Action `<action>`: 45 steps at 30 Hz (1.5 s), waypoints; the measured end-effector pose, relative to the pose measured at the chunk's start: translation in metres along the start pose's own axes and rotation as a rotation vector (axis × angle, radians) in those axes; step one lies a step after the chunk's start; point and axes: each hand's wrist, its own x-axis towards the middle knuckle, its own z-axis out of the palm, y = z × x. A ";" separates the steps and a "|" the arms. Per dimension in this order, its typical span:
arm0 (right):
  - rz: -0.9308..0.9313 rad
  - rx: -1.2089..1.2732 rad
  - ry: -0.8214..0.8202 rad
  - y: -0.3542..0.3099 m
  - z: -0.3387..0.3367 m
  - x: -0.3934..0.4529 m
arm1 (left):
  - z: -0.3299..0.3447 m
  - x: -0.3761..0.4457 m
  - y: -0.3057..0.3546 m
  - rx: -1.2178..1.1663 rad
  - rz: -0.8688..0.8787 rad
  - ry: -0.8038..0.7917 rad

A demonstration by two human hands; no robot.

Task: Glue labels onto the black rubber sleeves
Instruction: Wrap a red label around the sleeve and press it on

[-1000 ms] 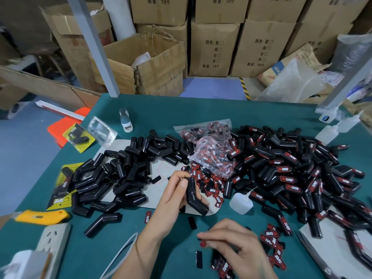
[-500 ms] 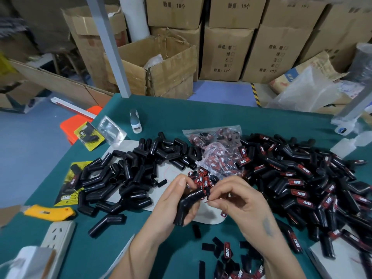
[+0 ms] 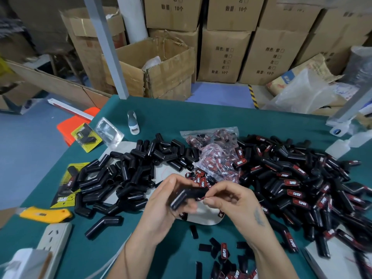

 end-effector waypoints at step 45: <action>0.026 0.208 0.074 -0.011 0.020 -0.009 | -0.005 -0.011 -0.012 0.590 0.239 -0.071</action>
